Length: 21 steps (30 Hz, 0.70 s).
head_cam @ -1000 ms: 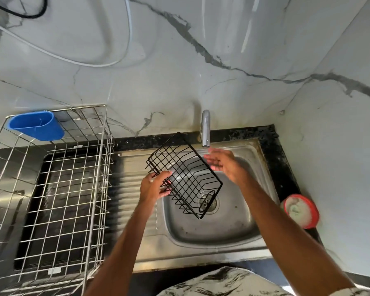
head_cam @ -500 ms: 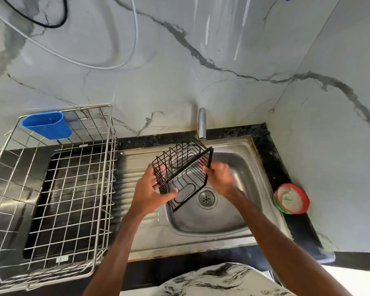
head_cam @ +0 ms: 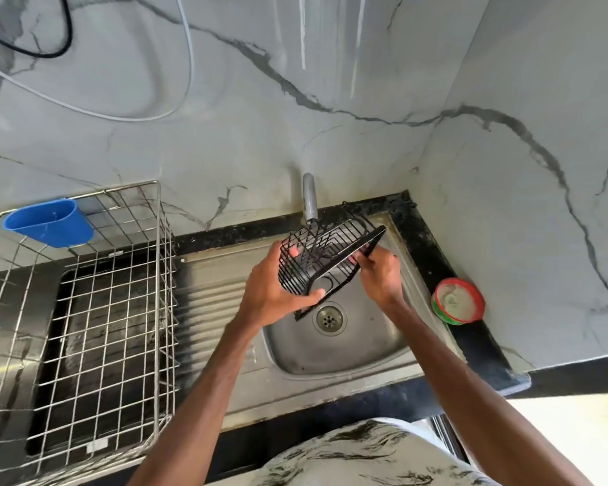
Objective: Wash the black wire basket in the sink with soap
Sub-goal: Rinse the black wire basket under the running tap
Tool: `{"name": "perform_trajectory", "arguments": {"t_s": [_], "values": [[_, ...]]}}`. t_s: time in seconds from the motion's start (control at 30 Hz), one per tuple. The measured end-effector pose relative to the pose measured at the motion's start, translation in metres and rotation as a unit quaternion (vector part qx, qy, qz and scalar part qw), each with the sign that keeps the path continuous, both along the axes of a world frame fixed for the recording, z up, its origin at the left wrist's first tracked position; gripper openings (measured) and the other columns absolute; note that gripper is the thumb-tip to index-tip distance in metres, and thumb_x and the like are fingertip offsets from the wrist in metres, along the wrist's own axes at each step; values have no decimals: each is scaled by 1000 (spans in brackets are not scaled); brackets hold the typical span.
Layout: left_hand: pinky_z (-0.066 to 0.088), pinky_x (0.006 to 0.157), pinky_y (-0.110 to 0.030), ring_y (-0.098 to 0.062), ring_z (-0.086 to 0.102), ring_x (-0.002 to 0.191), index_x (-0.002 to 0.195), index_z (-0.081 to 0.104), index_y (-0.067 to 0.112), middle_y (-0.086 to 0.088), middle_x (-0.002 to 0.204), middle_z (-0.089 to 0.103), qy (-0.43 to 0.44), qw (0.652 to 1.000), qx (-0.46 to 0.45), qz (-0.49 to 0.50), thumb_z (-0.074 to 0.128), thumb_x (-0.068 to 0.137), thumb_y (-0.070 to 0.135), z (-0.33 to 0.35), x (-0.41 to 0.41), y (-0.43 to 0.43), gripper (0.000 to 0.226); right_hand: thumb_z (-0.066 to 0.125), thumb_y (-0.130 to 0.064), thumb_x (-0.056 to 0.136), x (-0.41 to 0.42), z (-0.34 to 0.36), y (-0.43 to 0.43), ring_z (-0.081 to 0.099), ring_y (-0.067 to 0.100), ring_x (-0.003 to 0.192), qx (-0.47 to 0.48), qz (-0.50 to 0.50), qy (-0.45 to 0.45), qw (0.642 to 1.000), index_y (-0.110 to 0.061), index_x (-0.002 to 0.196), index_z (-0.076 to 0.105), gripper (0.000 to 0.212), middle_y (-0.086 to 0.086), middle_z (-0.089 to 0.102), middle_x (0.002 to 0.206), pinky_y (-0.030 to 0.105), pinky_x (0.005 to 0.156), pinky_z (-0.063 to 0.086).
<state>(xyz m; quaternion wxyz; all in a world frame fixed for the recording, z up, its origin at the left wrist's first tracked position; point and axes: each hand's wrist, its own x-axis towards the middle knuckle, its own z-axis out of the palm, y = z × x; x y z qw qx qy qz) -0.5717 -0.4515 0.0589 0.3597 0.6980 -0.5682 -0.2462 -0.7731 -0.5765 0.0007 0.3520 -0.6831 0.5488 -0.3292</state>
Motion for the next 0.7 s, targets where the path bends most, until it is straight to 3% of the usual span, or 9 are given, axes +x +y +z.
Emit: {"name": "perform_trajectory", "arguments": {"t_s": [0.07, 0.1, 0.17, 0.27, 0.37, 0.47, 0.6, 0.67, 0.7], "values": [[55, 97, -30, -7, 67, 104, 132, 53, 20, 13, 119, 68, 9, 1000, -12, 23, 97, 57, 51, 10, -14, -4, 92, 63, -4, 95, -1, 2, -3, 69, 10, 81, 41, 2, -33, 999, -17, 95, 66, 13, -4, 72, 91, 15, 69, 54], [55, 95, -29, -6, 67, 102, 129, 54, 20, 15, 117, 68, 12, 999, -15, 43, 94, 56, 53, 13, -21, -7, 90, 67, -11, 94, -1, 3, -4, 72, 12, 88, 78, 10, -63, 995, -17, 104, 66, 12, -4, 74, 98, 24, 78, 59], [56, 93, -30, -7, 67, 101, 124, 55, 23, 18, 113, 67, 6, 997, -4, 76, 88, 54, 66, 16, -32, -14, 88, 73, -32, 86, -6, 6, -7, 71, 13, 104, 145, 32, -116, 982, -24, 116, 63, 32, -5, 73, 114, 44, 93, 59], [55, 89, -31, -10, 66, 100, 116, 55, 28, 18, 109, 66, 19, 993, 40, 113, 81, 50, 77, 15, -41, -24, 86, 75, -50, 77, -19, 17, 1, 61, 11, 122, 152, 53, -88, 983, -34, 127, 54, 56, -9, 64, 132, 46, 104, 52], [48, 74, -19, -10, 64, 95, 109, 55, 24, 17, 102, 62, 42, 989, 61, 131, 84, 49, 77, 17, -57, -34, 85, 72, -46, 86, -31, 36, 30, 58, 7, 124, 118, 10, -120, 986, -33, 135, 52, 54, -10, 60, 137, 35, 102, 51], [38, 64, -12, -10, 59, 90, 111, 52, 21, 12, 100, 59, 25, 981, 105, 161, 86, 56, 77, 20, -77, -43, 85, 52, -54, 97, -38, 42, 55, 60, 3, 121, 80, 10, -137, 987, -30, 133, 58, 44, -15, 63, 131, 26, 95, 51], [61, 79, -39, -7, 73, 81, 96, 73, 24, 12, 84, 77, 143, 977, 95, 128, 83, 67, 71, 13, -95, -55, 56, 30, -53, 106, -27, 47, 54, 63, 16, 123, 214, 105, -253, 938, -19, 123, 71, 56, 1, 71, 125, 40, 104, 50], [62, 83, -35, -3, 76, 83, 91, 80, 28, 12, 85, 80, 213, 967, 102, 91, 76, 85, 60, 17, -98, -57, 32, 31, -54, 106, -25, 51, 44, 66, 18, 118, 197, 86, -256, 942, -14, 123, 71, 59, 3, 73, 121, 37, 98, 54], [60, 84, -31, -4, 76, 84, 92, 81, 27, 11, 88, 80, 239, 961, 120, 75, 70, 91, 61, 18, -99, -58, 35, 34, -52, 107, -26, 53, 38, 71, 21, 109, 190, 65, -256, 946, -10, 120, 71, 57, 6, 75, 114, 36, 90, 58]]}}
